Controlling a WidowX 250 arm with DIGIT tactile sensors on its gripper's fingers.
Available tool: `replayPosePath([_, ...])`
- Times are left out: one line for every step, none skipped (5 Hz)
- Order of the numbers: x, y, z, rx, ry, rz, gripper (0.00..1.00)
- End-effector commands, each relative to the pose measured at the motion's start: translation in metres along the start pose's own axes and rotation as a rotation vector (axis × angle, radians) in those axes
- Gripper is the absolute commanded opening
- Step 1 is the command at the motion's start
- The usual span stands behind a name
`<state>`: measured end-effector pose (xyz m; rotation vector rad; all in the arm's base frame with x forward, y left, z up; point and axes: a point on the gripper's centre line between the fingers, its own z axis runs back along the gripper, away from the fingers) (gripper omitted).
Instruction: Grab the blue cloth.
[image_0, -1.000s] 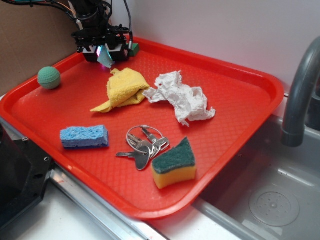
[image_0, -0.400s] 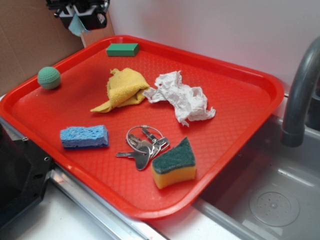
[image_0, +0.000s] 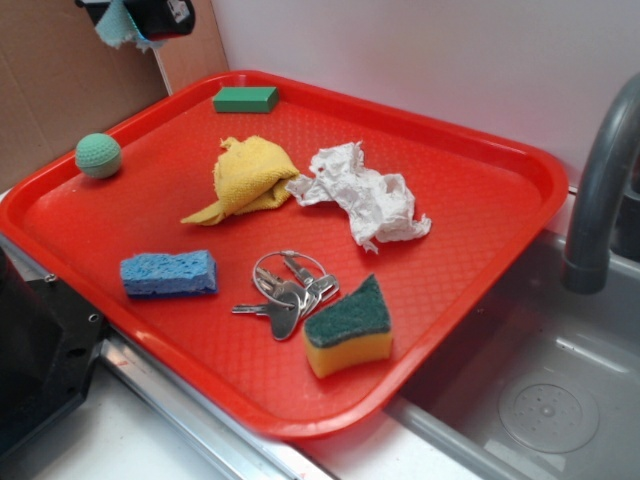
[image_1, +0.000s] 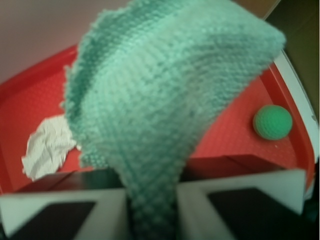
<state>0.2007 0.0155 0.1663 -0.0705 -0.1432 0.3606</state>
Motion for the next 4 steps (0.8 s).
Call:
replayPosePath([-0.026,0.016,0.035,0.001,-0.006,-0.214,0.00])
replayPosePath([-0.025,0.019,0.049,-0.004,-0.029,-0.234,0.00])
replayPosePath([-0.026,0.015,0.045,0.068,-0.047,-0.195,0.00])
replayPosePath([-0.026,0.013,0.037,0.093,-0.046,-0.187,0.00])
